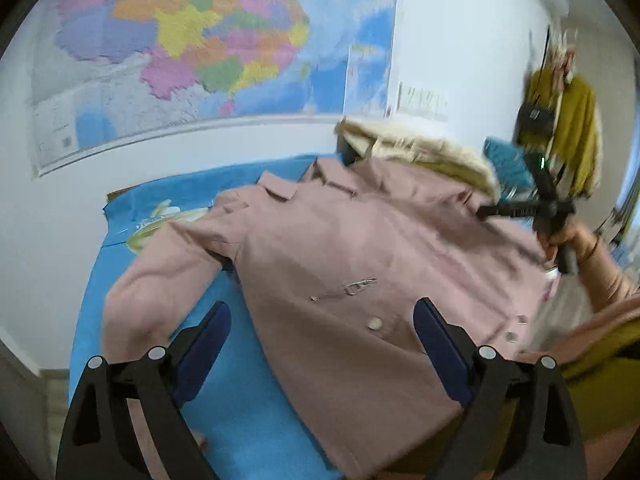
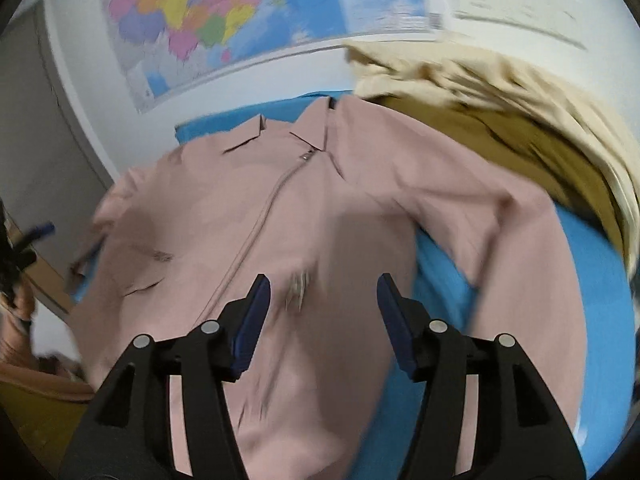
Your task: Fold large clothes
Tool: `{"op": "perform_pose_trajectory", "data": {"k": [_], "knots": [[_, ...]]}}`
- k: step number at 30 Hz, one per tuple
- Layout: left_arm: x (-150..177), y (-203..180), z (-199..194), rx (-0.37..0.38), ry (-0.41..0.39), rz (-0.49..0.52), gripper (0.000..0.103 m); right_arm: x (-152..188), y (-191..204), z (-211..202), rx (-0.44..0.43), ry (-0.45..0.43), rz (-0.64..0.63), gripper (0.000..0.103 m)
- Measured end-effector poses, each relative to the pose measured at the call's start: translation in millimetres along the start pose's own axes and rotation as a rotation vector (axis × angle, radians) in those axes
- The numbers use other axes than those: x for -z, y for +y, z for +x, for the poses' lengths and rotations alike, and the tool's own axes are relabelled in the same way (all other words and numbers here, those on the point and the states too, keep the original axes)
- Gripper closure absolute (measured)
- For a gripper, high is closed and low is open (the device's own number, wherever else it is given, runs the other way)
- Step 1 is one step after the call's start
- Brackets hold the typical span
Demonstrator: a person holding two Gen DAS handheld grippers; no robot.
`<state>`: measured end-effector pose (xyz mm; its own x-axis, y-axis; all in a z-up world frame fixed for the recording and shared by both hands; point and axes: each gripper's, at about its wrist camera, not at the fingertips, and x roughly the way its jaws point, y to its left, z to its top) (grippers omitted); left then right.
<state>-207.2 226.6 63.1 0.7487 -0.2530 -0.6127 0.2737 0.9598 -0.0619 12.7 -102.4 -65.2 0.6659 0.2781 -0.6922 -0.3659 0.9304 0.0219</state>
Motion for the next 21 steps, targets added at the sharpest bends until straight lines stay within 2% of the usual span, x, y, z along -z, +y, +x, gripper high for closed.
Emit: {"op": "perform_pose_trajectory", "data": {"k": [3,6,8,9,10,13,15,18,21], "knots": [[-14.3,10.9,51.6,-0.03,0.125,0.005,0.018,-29.4,18.9,43.6,0.029,0.044,-0.091,0.049],[-25.0,23.2,106.8,-0.071,0.237,0.017,0.027,-50.7,29.1,88.8,0.021,0.113,-0.118,0.05],[-27.8,31.1,132.9,-0.105,0.284,0.036,0.028,-56.2,33.2,112.0,0.02,0.154,-0.127,0.051],[-30.6,34.0,147.7,-0.134,0.306,0.055,0.029,-58.3,34.9,125.7,0.028,0.179,-0.134,0.058],[-32.1,38.3,158.6,-0.147,0.324,0.063,0.031,-59.8,35.3,139.3,0.02,0.203,-0.129,0.078],[-40.0,53.0,182.6,-0.157,0.363,0.045,0.036,-68.4,40.0,151.5,0.026,0.179,-0.154,0.097],[-45.8,60.9,192.5,-0.176,0.368,0.026,0.038,-75.4,39.4,156.8,0.008,0.17,-0.135,0.099],[-53.9,74.3,210.3,-0.193,0.375,-0.025,0.045,-82.1,33.2,165.1,0.004,0.16,-0.084,0.099],[-57.9,80.9,219.5,-0.197,0.381,-0.059,0.046,-80.4,22.9,152.9,-0.037,0.169,-0.057,0.091]]}}
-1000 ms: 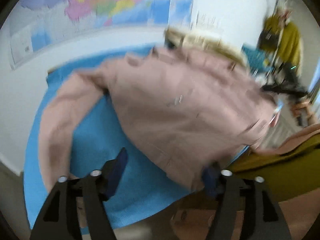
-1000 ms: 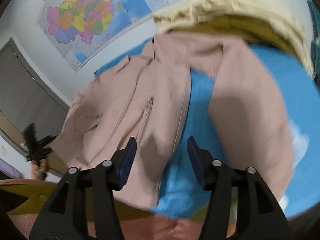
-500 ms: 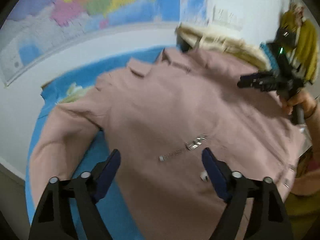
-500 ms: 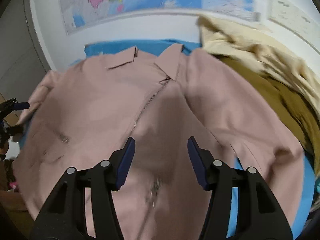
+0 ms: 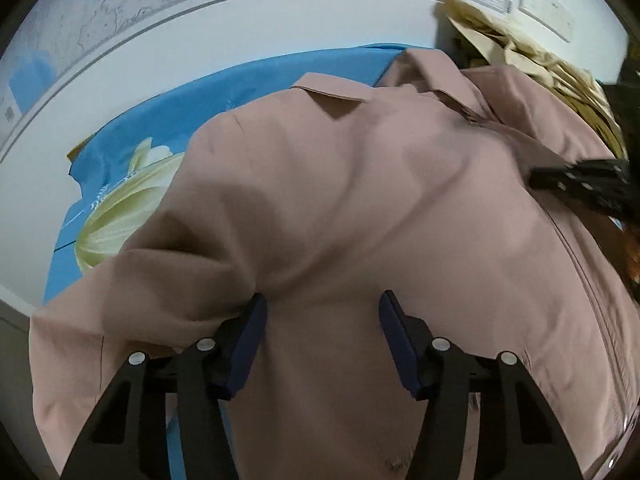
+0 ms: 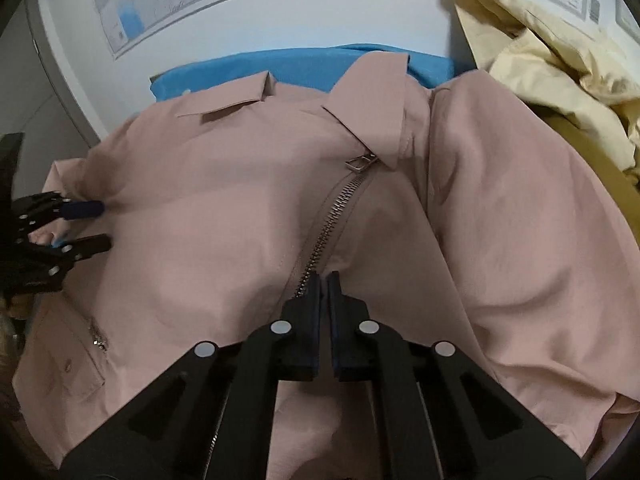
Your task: Fold large clothes
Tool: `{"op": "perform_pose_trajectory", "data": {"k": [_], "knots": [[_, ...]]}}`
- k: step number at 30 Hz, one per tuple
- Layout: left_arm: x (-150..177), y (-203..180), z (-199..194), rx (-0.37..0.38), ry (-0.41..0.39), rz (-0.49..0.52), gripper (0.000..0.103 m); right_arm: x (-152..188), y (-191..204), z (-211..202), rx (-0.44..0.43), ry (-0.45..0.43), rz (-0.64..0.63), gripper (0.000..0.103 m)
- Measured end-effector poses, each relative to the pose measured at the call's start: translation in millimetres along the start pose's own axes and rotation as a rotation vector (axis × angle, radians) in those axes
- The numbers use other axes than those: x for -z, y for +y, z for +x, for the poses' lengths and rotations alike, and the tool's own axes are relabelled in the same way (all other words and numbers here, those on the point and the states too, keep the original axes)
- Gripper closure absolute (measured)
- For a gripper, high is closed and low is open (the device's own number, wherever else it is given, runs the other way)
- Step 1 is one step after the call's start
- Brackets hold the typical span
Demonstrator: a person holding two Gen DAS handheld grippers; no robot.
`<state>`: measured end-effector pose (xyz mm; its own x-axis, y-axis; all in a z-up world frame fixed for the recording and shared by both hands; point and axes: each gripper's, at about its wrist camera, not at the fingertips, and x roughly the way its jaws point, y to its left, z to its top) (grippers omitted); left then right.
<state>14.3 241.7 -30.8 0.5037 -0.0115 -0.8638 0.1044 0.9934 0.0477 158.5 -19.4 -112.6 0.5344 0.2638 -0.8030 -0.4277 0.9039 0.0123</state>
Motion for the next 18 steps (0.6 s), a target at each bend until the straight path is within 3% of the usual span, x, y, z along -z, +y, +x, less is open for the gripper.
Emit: {"op": "perform_pose_trajectory", "data": {"k": [2,3,4,8,11,16,17,18], "knots": [[0.4,-5.7,-6.7,0.001,-0.025,0.015,0.044,10.5,-10.3,-27.4,-0.006,-0.045,0.006,0.077],[2.6,-8.3,-12.6,0.019,-0.042,0.023,0.039,22.1,-22.2,-54.9,0.014,-0.101,0.02,0.059],[5.9,-12.0,-21.5,0.047,-0.069,0.036,0.039,33.3,-31.6,-74.5,0.041,-0.14,0.036,0.051],[11.7,-26.7,-49.1,0.086,-0.154,0.083,0.033,82.2,-92.1,-143.4,0.231,-0.204,0.154,0.041],[12.4,-41.1,-65.9,0.113,-0.209,0.117,0.028,114.7,-131.2,-164.6,0.303,-0.176,0.251,0.03],[2.5,-66.7,-70.3,0.125,-0.226,0.169,0.026,163.0,-164.8,-158.1,0.262,-0.081,0.354,0.032],[-0.3,-72.9,-68.4,0.125,-0.223,0.18,0.026,165.0,-165.1,-156.1,0.259,-0.075,0.347,0.038],[-2.4,-78.2,-66.4,0.13,-0.218,0.186,0.026,167.0,-165.1,-154.5,0.238,-0.071,0.346,0.064]]}}
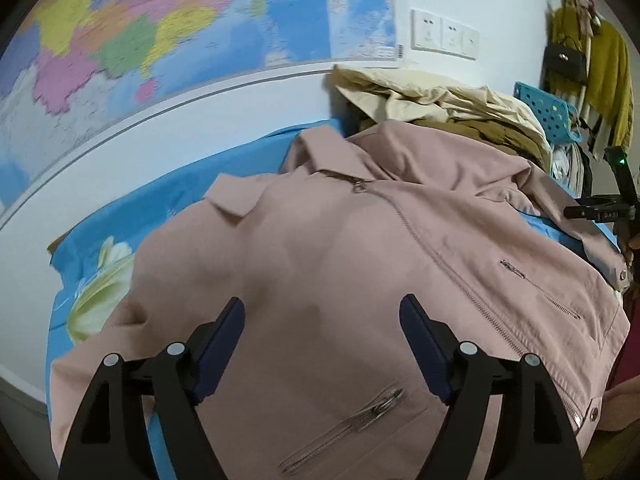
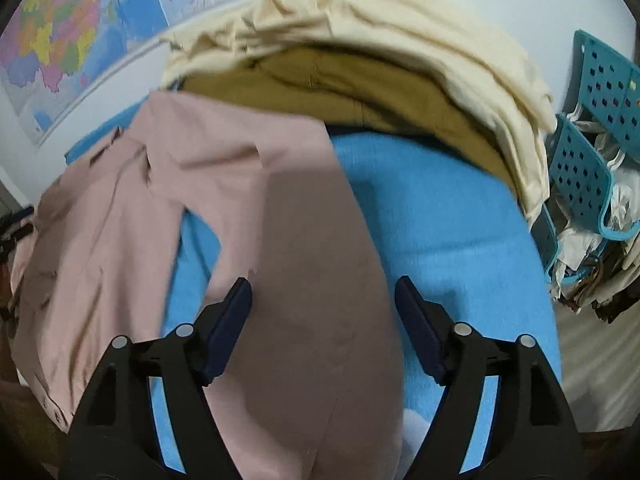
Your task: Fold large clothes
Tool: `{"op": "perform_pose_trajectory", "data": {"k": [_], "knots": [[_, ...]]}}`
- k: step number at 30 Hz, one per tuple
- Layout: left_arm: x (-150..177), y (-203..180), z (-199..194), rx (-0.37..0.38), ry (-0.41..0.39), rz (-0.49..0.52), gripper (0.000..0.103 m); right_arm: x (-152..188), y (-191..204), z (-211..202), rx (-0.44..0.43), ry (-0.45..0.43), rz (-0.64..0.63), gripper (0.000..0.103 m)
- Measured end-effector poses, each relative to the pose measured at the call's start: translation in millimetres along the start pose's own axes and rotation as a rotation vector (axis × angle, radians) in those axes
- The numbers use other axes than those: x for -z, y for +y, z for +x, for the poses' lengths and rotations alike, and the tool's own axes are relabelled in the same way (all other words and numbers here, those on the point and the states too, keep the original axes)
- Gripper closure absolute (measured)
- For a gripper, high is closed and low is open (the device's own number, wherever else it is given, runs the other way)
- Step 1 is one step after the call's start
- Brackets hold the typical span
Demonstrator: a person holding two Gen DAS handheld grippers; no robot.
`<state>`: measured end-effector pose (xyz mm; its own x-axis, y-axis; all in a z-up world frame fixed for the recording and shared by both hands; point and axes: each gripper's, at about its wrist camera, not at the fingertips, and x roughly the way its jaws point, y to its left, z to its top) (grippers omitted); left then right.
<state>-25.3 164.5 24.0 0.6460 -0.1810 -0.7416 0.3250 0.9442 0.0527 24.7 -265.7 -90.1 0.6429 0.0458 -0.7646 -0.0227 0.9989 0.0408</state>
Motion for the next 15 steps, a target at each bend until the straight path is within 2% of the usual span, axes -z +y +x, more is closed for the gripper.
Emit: {"op": "perform_pose_trajectory", "data": {"k": [1,2,4,7,8,10,12,15], "knots": [[-3.1,-1.0,4.6,0.007,0.006,0.003,0.026,0.5,0.5,-0.4,-0.021,0.009,0.006,0.088],[-5.9,-4.9,8.2,0.012,0.012,0.006,0.026,-2.3,-0.3,-1.9,-0.041,0.01,0.013,0.096],[-7.8,-10.8,11.7,0.025,0.02,0.012,0.026,-8.5,-1.8,-16.2,-0.129,-0.021,0.028,0.097],[-10.4,-16.7,11.3,0.062,0.018,0.022,0.026,-24.1,3.8,-56.6,-0.303,-0.093,0.056,0.098],[-11.2,-17.2,9.7,0.075,0.014,0.022,0.026,-29.5,8.2,-69.7,-0.336,-0.115,0.049,0.098],[-14.5,-15.6,4.8,0.108,0.0,0.012,0.026,-45.2,26.6,-103.7,-0.447,-0.165,0.012,0.098],[-19.0,-10.4,-0.7,0.159,-0.021,-0.015,0.026,-59.0,49.9,-123.6,-0.52,-0.181,-0.039,0.098],[-25.6,-3.0,-6.4,0.216,-0.048,-0.058,0.026,-81.9,98.0,-128.0,-0.619,-0.172,-0.114,0.098]]}}
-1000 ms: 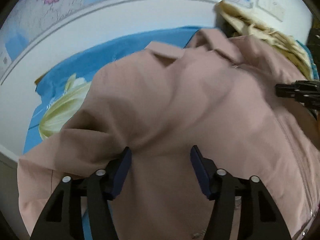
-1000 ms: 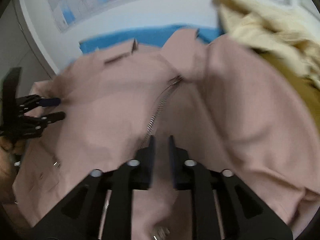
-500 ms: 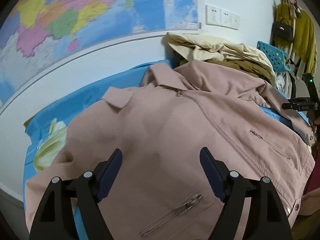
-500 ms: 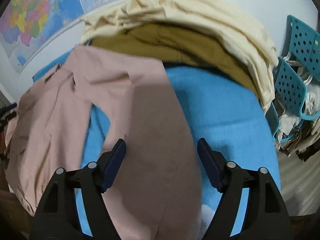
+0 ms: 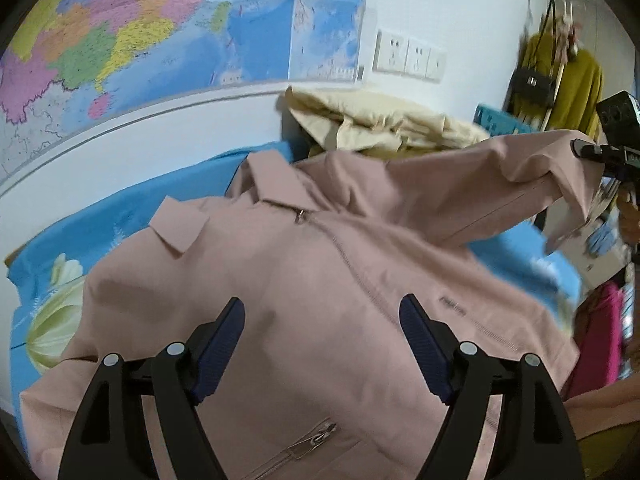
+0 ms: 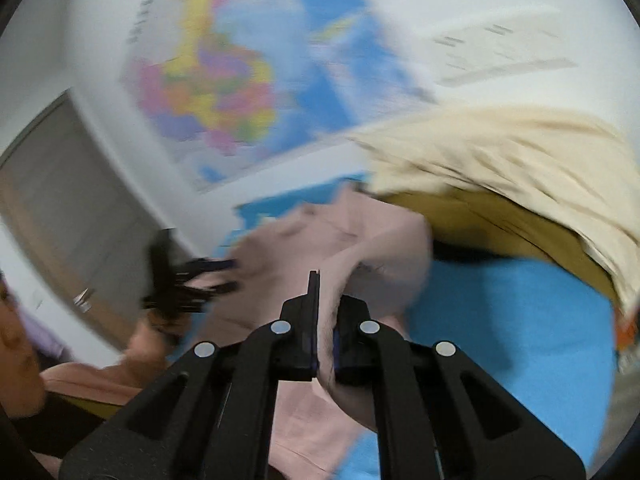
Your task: Fold large clothes
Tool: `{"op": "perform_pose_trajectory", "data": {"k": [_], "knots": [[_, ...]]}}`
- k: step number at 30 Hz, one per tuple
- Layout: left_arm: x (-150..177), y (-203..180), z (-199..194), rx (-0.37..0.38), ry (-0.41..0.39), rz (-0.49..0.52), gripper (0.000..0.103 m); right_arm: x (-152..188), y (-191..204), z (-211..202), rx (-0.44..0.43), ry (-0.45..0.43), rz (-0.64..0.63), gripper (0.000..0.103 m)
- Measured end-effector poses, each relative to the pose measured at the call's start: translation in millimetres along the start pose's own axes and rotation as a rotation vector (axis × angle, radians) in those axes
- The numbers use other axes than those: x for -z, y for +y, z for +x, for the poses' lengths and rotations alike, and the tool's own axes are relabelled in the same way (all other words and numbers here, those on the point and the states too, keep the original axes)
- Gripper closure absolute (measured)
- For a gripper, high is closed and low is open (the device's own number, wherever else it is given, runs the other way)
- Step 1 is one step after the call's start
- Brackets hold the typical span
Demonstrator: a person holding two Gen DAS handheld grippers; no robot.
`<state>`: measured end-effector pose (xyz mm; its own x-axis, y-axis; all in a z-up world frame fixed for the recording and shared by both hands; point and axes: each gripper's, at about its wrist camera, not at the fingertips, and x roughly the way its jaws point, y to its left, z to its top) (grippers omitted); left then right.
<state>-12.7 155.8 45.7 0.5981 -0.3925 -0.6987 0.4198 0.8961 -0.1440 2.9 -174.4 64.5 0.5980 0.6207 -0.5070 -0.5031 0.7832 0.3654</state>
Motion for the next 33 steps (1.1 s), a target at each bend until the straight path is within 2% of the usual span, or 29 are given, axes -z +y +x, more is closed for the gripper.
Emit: {"op": "perform_pose_trajectory", "data": {"k": [3,5,8,9,10,11,12,14,17,18,19,21,23,26,27,28,29,30,31,32,33], "knots": [[-1.2,5.8,-8.2,0.077,-0.018,-0.041,0.026,-18.2,27.9,51.2,-0.096,0.048,-0.038,0.098],[1.1,9.0,-15.5,0.106,-0.032,-0.06,0.025,-29.8,41.0,102.3,-0.156,0.094,-0.039,0.097],[8.2,19.6,-27.4,0.124,-0.046,-0.095,0.022,-32.0,45.5,163.8,-0.193,0.162,-0.008,0.092],[11.1,24.4,-31.3,0.128,-0.051,-0.109,0.022,-29.5,43.5,196.8,-0.175,0.212,0.004,0.09],[15.4,29.1,-35.0,0.127,-0.053,-0.125,0.021,-24.8,41.7,214.0,-0.151,0.247,0.007,0.082],[18.7,32.8,-37.1,0.122,-0.051,-0.136,0.02,-21.6,39.3,228.2,-0.128,0.27,0.01,0.069],[22.3,35.5,-37.3,0.114,-0.045,-0.147,0.018,-17.7,35.4,242.7,-0.093,0.299,0.016,0.042],[31.5,36.4,-30.7,0.08,0.0,-0.149,0.018,-16.0,27.7,247.0,-0.071,0.293,0.014,0.042],[43.4,32.8,-14.3,0.076,0.071,-0.144,0.018,-18.6,9.0,214.0,-0.018,0.209,0.005,0.042],[47.3,30.0,-6.7,0.096,0.095,-0.146,0.017,-19.7,0.3,200.8,0.025,0.183,-0.01,0.043],[48.8,27.5,-0.9,0.106,0.112,-0.143,0.017,-18.1,-10.3,185.1,0.111,0.147,-0.023,0.042],[50.6,20.8,13.8,0.123,0.145,-0.137,0.015,-8.8,-36.6,162.2,0.218,0.109,0.002,0.037],[50.5,12.3,33.2,0.143,0.191,-0.132,0.014,4.7,-67.2,155.6,0.26,0.12,0.077,0.036],[47.8,0.7,57.1,0.134,0.237,-0.106,0.014,26.6,-98.2,168.2,0.264,0.186,0.146,0.036],[48.3,-1.3,63.4,0.121,0.247,-0.096,0.02,30.6,-101.9,173.5,0.263,0.196,0.153,0.036],[47.2,-4.0,73.5,0.112,0.272,-0.09,0.039,33.9,-105.4,176.9,0.261,0.197,0.16,0.036],[46.6,-2.5,78.9,0.113,0.289,-0.098,0.052,36.7,-108.2,179.2,0.244,0.199,0.168,0.036],[45.2,0.4,82.7,0.106,0.294,-0.114,0.071,38.5,-111.9,185.6,0.199,0.202,0.191,0.044],[43.2,5.3,82.2,0.117,0.286,-0.126,0.092,39.3,-114.7,191.2,0.158,0.209,0.212,0.066],[41.7,10.4,79.9,0.142,0.283,-0.144,0.098,39.8,-116.5,196.3,0.114,0.22,0.226,0.08],[38.9,19.2,72.7,0.156,0.264,-0.171,0.099,40.0,-116.2,195.5,0.1,0.219,0.225,0.098]]}}
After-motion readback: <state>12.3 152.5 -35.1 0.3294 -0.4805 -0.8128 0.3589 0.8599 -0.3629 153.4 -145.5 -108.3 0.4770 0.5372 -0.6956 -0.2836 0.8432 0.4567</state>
